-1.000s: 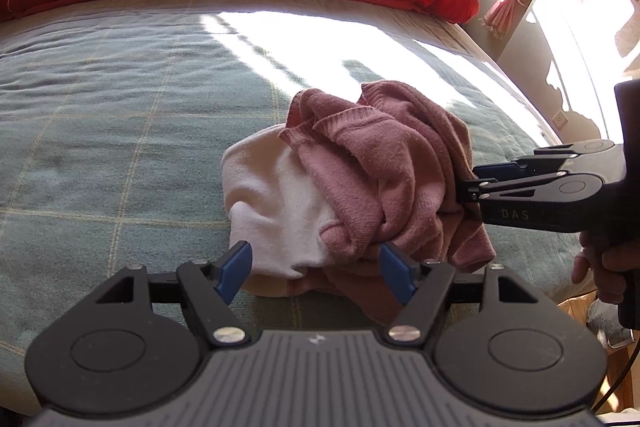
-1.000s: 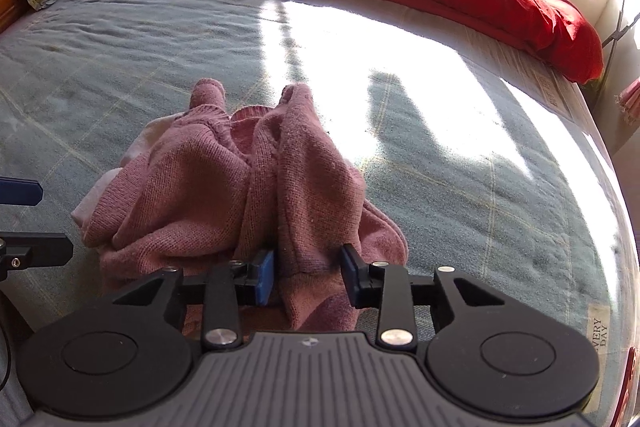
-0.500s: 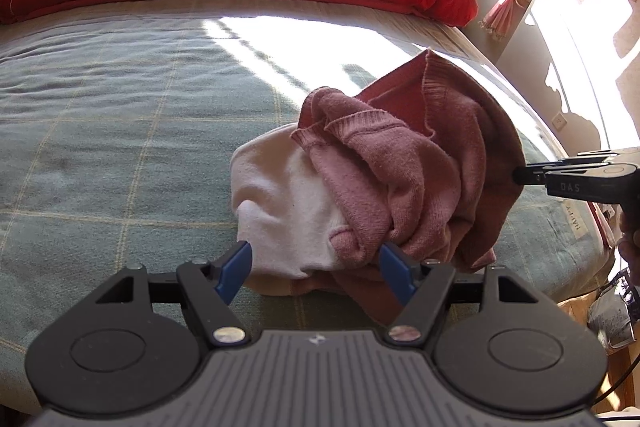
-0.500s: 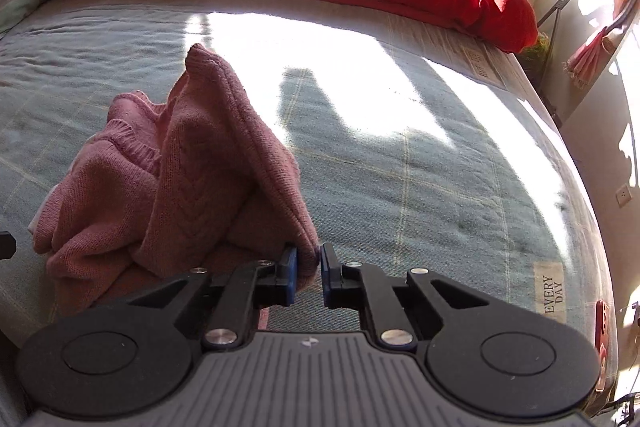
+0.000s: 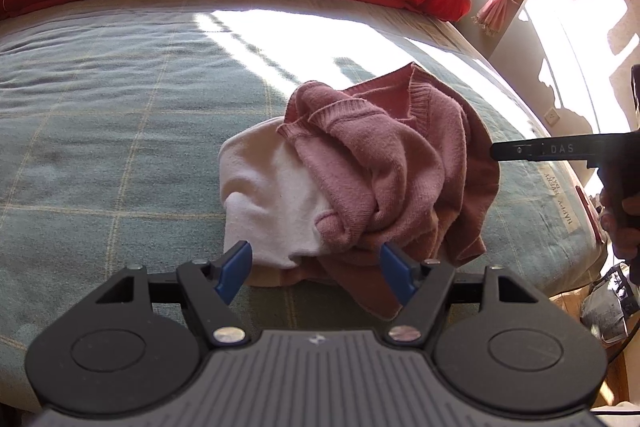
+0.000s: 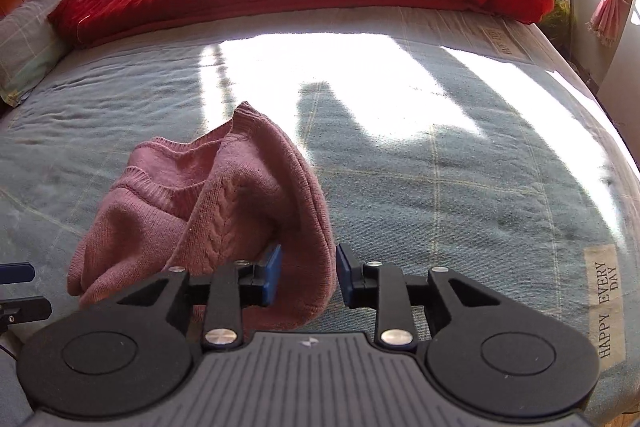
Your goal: Fold clothes
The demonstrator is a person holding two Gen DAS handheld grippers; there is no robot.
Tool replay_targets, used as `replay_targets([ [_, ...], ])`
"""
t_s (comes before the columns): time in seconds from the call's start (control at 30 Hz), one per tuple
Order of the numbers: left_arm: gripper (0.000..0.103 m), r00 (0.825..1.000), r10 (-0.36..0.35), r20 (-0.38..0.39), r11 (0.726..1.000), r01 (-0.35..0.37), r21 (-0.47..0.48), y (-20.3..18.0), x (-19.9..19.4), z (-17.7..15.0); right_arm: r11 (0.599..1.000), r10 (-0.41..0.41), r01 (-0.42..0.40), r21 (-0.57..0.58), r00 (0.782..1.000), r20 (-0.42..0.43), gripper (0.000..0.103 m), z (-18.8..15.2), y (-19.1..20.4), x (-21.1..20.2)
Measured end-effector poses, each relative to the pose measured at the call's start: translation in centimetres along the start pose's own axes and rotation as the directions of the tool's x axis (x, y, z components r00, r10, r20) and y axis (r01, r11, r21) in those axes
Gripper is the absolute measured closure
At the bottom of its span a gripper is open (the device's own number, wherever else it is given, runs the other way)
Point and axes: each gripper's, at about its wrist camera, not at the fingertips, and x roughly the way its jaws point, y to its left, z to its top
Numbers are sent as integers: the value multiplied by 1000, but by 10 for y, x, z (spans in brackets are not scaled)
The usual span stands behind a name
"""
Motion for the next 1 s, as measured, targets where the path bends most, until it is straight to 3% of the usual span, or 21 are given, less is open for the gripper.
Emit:
replay_targets([
  [0.1,33,1000,5,-11,1000,-5,-8,4,2,1,999,51,-51,15,999,-17,52,4,-7,18],
  [0.3,33,999,10,-32,1000,-10,-18,8,10,3,981,191,-188,52,980,-55,51,13,-23,51],
  [0.33,32,999,12,-35,1000,-13,-19,8,11,3,975,216,-212,59,975,-60,63,15,-25,55],
  [0.37,32,999,15,-39,1000,-16,-21,9,12,4,972,230,-226,61,970,-72,91,15,-25,58],
  [0.6,32,999,12,-43,1000,-12,-12,5,17,11,990,119,-122,-67,992,-53,92,19,-12,29],
  [0.8,33,998,-52,-17,998,53,43,-9,21,20,978,-69,60,-199,997,-39,93,12,-5,11],
  [0.93,38,998,-68,-15,995,69,67,-18,27,26,982,-97,86,-166,993,-61,93,3,-13,12],
  [1.0,48,996,-91,-11,993,92,76,-20,30,29,980,-120,109,-168,991,-59,93,0,-13,11],
])
